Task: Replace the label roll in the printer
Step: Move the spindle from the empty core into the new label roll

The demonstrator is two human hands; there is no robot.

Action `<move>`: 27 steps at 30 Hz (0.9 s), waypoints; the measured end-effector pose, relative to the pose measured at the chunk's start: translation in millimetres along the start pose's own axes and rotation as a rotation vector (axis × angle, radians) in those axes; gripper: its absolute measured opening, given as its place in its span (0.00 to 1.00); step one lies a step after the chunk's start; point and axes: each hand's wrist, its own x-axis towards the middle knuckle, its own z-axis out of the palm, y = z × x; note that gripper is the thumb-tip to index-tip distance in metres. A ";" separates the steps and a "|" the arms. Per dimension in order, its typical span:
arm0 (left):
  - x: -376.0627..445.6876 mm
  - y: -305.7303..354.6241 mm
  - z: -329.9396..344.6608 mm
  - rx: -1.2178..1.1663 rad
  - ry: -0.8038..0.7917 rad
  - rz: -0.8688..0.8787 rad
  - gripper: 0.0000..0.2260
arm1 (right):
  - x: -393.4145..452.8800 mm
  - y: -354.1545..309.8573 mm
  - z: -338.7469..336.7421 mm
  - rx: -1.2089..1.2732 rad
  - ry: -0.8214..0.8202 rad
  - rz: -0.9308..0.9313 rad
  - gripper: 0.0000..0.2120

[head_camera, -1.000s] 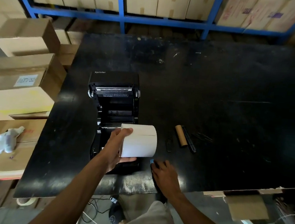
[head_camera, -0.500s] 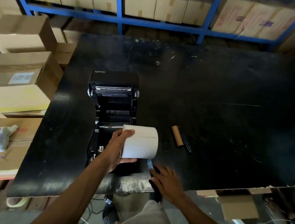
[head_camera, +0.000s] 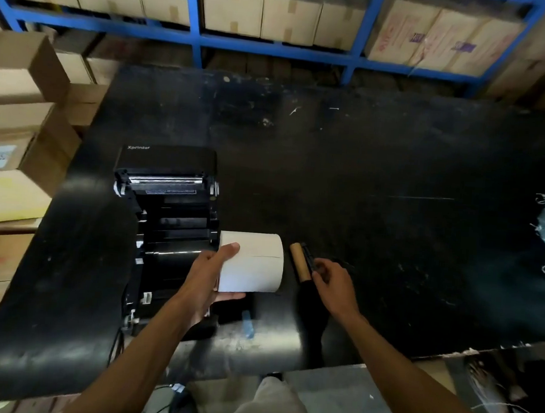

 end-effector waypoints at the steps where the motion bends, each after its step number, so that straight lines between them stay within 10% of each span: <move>1: 2.3 0.1 3.8 -0.023 0.009 0.002 0.36 | 6.2 3.3 -4.6 -0.022 -0.010 0.036 0.17; 12: 23.7 9.0 37.4 -0.133 0.041 0.084 0.28 | 67.8 13.9 4.1 -0.102 -0.343 0.029 0.30; 20: 31.5 26.5 50.6 -0.154 0.039 0.158 0.28 | 78.1 28.3 10.2 0.022 -0.344 0.102 0.22; 27: 30.9 40.1 60.0 -0.231 0.010 0.172 0.19 | 81.3 5.1 -19.4 0.414 -0.150 0.064 0.40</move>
